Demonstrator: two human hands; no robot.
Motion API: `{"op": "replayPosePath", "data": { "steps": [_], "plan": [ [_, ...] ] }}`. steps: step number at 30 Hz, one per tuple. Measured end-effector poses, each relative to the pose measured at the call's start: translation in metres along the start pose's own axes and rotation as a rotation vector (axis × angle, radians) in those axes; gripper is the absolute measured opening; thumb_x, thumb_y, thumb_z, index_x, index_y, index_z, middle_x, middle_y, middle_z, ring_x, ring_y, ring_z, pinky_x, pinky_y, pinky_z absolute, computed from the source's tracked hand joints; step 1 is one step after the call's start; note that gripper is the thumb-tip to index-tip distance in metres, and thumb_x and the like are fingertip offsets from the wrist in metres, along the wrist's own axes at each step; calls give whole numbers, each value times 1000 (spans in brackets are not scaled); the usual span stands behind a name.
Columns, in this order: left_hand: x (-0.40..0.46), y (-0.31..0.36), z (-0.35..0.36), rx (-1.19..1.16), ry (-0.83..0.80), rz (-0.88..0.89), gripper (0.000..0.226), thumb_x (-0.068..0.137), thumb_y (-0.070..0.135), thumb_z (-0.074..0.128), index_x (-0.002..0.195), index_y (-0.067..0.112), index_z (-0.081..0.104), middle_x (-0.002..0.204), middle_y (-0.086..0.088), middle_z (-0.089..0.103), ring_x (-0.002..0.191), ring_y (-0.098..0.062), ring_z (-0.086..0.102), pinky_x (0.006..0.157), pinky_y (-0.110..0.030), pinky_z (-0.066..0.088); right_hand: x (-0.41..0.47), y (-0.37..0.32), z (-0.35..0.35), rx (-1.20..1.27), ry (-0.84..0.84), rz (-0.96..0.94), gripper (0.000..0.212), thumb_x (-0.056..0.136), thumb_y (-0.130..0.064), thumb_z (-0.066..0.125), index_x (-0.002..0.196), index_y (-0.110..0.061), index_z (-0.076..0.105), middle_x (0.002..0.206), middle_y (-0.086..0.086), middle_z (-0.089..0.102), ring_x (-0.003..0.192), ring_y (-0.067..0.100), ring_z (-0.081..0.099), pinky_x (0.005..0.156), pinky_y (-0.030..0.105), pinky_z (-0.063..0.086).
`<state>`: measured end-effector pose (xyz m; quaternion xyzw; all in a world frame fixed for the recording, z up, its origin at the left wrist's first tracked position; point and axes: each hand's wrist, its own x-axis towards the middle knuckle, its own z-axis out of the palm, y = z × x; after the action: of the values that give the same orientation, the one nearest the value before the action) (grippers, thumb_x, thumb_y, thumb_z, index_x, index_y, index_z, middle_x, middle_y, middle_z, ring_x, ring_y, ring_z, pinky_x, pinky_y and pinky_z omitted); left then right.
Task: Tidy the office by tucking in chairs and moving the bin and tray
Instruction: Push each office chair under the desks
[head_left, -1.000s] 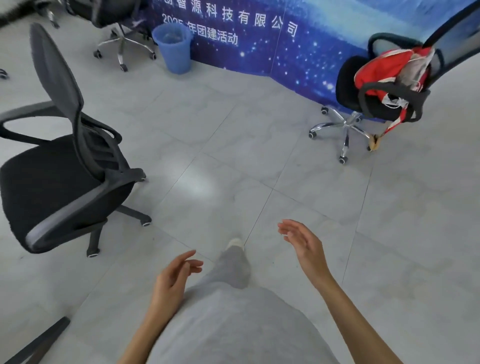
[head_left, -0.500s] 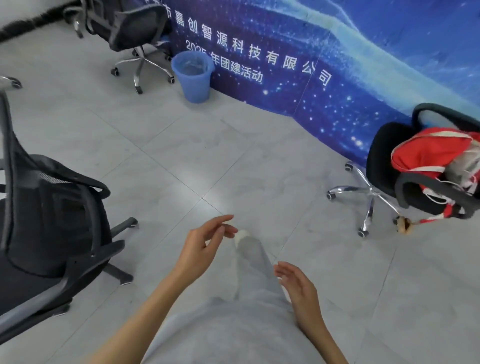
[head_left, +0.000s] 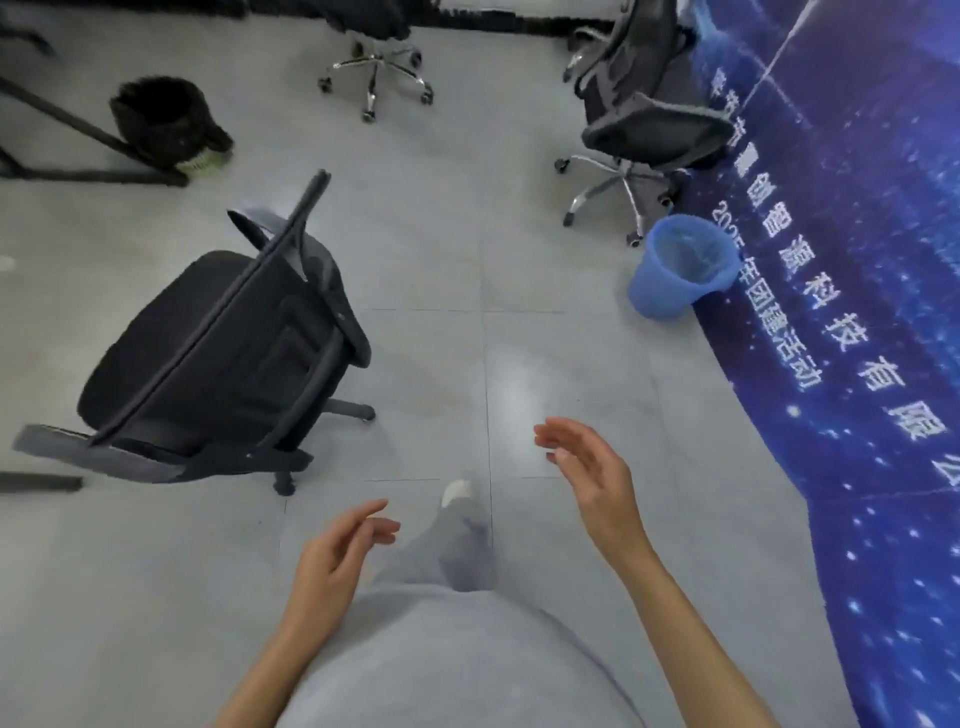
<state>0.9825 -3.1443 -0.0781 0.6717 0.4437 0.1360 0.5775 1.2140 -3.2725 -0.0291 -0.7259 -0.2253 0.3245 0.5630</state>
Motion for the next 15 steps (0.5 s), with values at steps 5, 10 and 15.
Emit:
{"op": "replayPosePath", "data": {
  "steps": [5,10,15],
  "plan": [
    [64,27,18,-61,254,-10,52,95,8,45,96,57,59,89,14,71,83,-6,68,80,-22,51,108,-10,13,-113,-229,-55,34,91,3,49,103,-27,62,103,-11,69,101,11,65,91,32,50],
    [117,66,-5,144,459,98,28,93,15,48,114,28,60,98,25,66,94,3,61,80,-9,45,192,-51,45,-309,-444,-225,33,88,-4,52,102,-34,58,104,-8,67,99,1,61,85,11,46],
    [152,93,-60,662,808,254,38,87,21,44,118,5,59,114,-8,64,108,-17,54,96,-28,43,278,-92,113,-638,-659,-687,36,86,-2,56,121,-9,58,118,6,63,109,18,58,97,19,39]
  ]
}}
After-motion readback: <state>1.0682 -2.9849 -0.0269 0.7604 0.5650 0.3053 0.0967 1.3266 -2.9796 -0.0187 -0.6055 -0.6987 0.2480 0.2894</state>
